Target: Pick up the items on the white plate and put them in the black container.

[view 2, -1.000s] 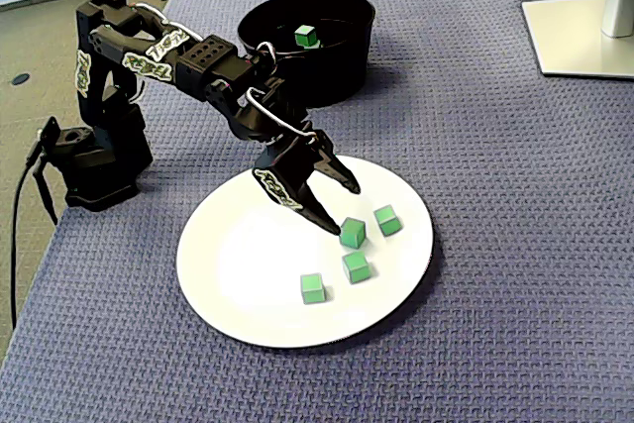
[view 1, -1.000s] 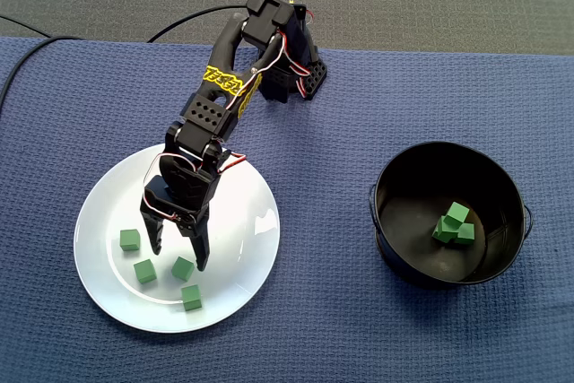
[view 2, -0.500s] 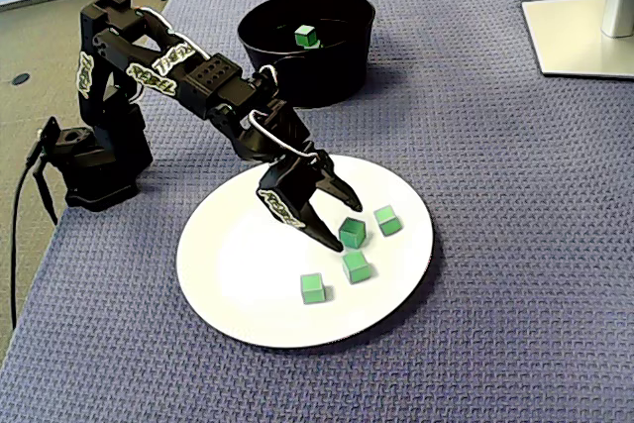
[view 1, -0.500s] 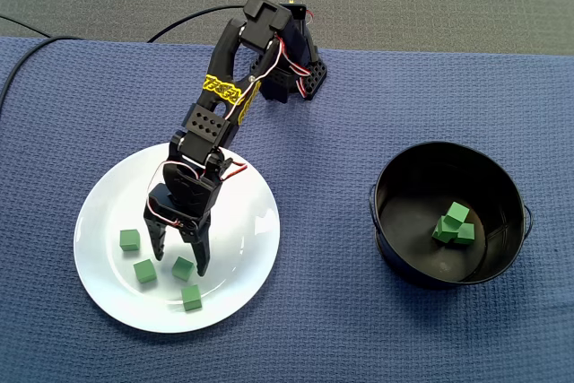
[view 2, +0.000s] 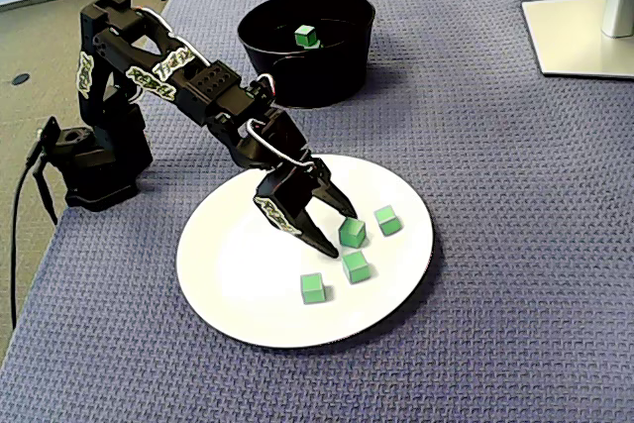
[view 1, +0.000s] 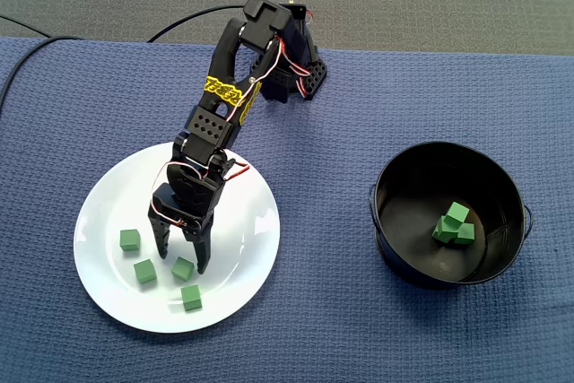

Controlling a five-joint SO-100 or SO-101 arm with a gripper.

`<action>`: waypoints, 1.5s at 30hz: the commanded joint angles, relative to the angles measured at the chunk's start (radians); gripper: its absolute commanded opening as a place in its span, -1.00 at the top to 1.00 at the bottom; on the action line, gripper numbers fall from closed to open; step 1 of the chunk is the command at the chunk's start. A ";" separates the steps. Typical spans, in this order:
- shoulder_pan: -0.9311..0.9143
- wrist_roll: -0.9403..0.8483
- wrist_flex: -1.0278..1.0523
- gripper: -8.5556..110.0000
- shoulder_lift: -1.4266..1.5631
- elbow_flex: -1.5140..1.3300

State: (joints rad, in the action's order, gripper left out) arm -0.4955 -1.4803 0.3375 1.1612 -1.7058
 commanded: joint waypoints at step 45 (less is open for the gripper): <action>0.598 0.762 1.149 0.86 0.509 0.983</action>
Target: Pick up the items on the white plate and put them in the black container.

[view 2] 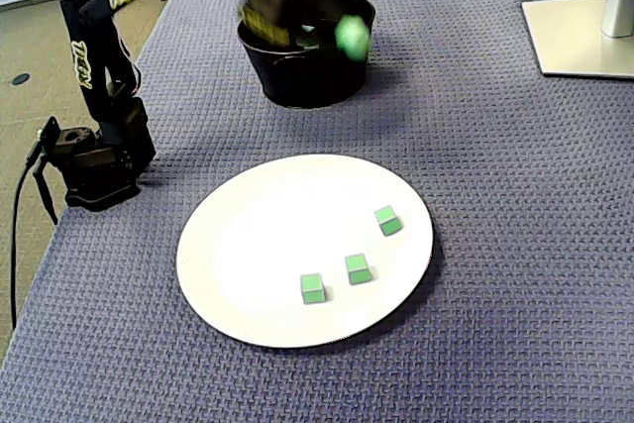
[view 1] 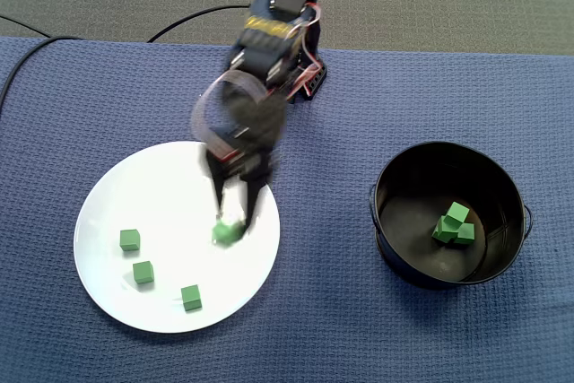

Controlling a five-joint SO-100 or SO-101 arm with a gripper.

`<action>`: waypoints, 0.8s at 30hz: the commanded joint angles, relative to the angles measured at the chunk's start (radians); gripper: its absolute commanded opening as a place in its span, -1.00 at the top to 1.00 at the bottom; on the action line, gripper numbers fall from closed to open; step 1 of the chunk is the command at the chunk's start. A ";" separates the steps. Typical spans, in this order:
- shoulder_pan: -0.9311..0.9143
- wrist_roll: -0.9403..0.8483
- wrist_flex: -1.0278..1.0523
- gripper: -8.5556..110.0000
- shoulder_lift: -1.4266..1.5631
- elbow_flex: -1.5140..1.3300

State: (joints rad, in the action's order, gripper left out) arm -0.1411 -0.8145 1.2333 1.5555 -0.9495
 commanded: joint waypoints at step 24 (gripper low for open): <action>0.824 0.259 0.314 0.86 -0.301 0.055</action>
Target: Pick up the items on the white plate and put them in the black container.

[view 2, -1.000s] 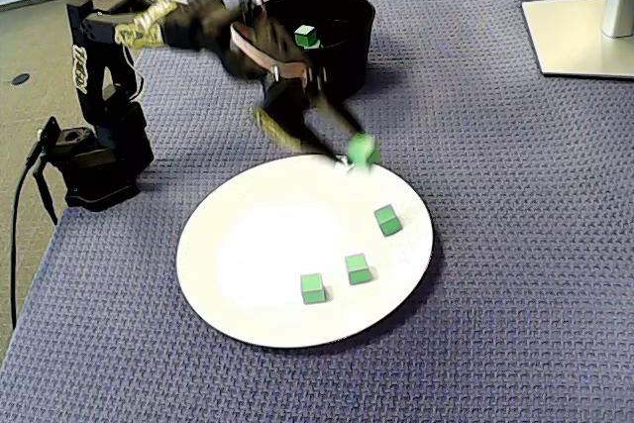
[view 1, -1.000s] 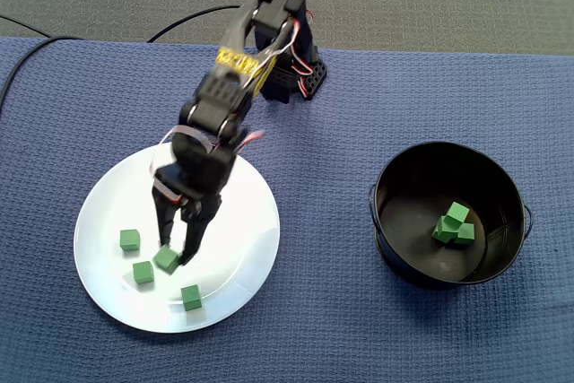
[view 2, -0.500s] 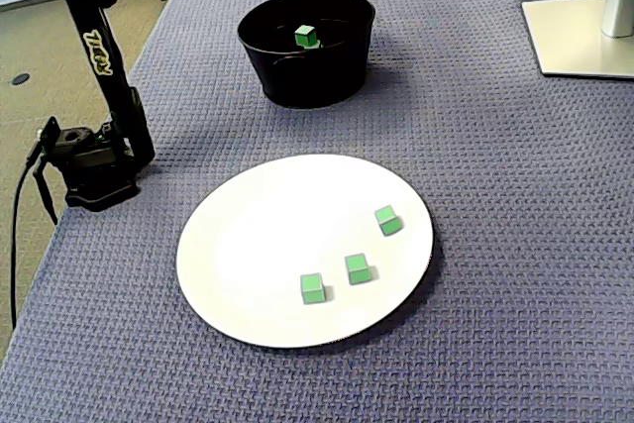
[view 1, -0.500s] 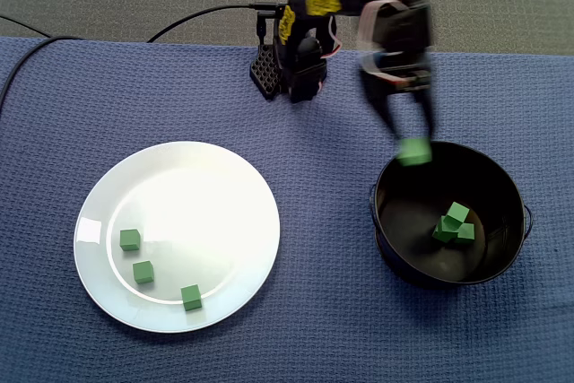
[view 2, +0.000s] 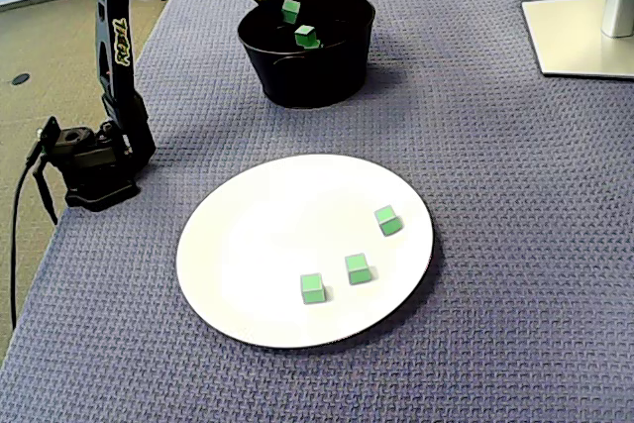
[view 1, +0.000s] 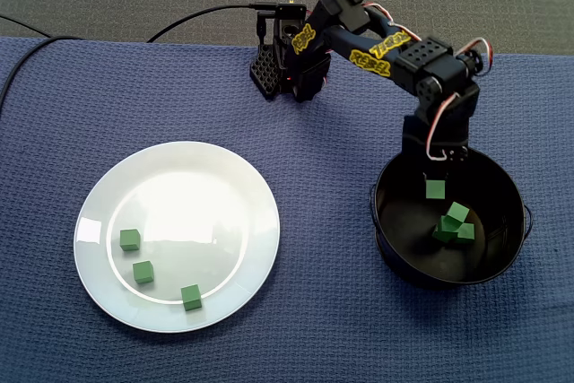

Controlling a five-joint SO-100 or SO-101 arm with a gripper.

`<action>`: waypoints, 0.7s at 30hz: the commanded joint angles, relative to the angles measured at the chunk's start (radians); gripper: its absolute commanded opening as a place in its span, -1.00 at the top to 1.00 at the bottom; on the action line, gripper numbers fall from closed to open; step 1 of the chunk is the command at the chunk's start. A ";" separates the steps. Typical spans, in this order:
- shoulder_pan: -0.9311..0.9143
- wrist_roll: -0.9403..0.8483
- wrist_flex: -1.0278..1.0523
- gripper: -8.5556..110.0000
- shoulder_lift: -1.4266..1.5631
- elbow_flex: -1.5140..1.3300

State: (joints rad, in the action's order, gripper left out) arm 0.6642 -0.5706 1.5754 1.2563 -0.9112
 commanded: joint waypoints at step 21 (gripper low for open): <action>-0.715 -0.370 0.258 0.18 0.324 0.284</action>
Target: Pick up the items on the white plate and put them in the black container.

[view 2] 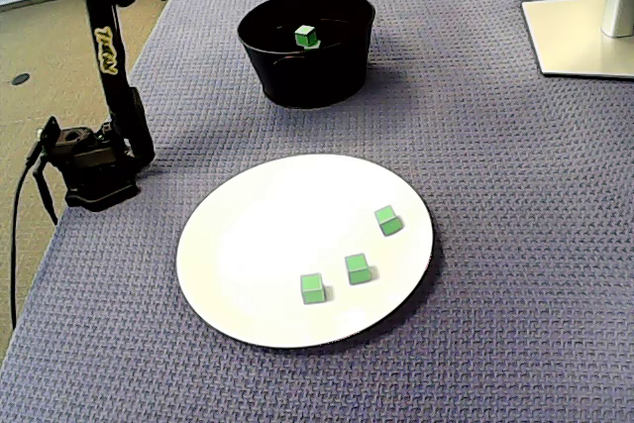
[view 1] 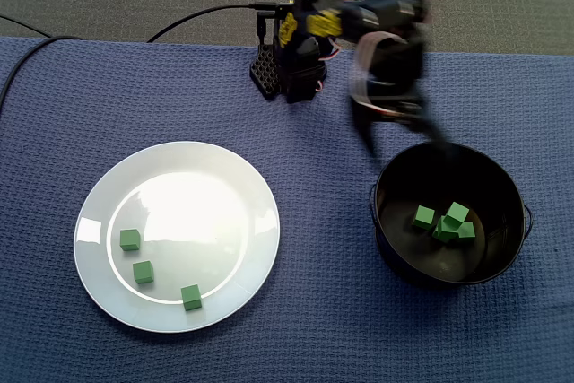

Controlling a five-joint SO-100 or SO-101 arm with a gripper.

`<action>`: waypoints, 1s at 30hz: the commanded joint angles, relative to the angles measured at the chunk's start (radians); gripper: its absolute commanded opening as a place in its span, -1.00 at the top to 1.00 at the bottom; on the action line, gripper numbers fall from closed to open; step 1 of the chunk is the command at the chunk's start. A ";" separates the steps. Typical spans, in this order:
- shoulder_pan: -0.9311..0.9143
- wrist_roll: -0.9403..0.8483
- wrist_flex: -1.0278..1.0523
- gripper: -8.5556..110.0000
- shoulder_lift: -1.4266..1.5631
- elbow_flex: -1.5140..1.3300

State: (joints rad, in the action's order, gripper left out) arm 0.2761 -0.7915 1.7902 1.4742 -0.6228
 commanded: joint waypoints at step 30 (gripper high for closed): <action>-1.042 -1.239 -1.500 0.26 -0.132 -1.134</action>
State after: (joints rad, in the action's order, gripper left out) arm -0.7747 -2.0463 0.3467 1.3422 -1.7457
